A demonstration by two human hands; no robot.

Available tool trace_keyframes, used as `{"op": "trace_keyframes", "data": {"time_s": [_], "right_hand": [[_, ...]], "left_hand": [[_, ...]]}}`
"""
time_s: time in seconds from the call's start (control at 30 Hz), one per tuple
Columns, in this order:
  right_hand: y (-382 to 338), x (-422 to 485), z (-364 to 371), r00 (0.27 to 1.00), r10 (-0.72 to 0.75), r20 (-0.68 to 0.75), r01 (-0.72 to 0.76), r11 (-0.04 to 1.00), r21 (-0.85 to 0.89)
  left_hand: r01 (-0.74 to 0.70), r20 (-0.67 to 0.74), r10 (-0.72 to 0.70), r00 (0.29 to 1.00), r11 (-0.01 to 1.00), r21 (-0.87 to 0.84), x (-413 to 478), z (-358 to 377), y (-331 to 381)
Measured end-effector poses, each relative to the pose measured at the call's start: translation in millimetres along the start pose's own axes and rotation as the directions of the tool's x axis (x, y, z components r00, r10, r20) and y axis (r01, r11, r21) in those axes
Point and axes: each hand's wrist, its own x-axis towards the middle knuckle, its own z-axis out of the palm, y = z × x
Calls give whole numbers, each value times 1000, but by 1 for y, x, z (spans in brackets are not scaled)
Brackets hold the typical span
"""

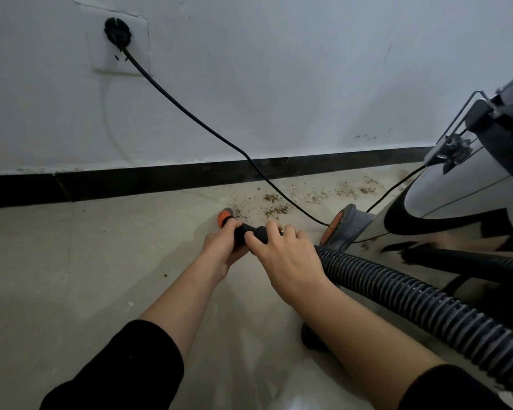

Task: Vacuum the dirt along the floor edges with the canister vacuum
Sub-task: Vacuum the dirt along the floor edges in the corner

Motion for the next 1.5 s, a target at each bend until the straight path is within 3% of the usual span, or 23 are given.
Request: {"op": "trace_keyframes", "data": {"time_s": [0.93, 1.17, 1.5], "right_hand": [[18, -49, -12, 992, -92, 86, 100, 989, -104], [4, -64, -25, 980, -187, 71, 194, 975, -107], [-39, -65, -37, 943, -333, 9, 332, 939, -94]], "left_hand": [[112, 149, -96, 984, 988, -104, -53, 9, -30], [119, 141, -102, 985, 986, -118, -67, -19, -37], [65, 24, -61, 998, 975, -214, -85, -80, -42]]}}
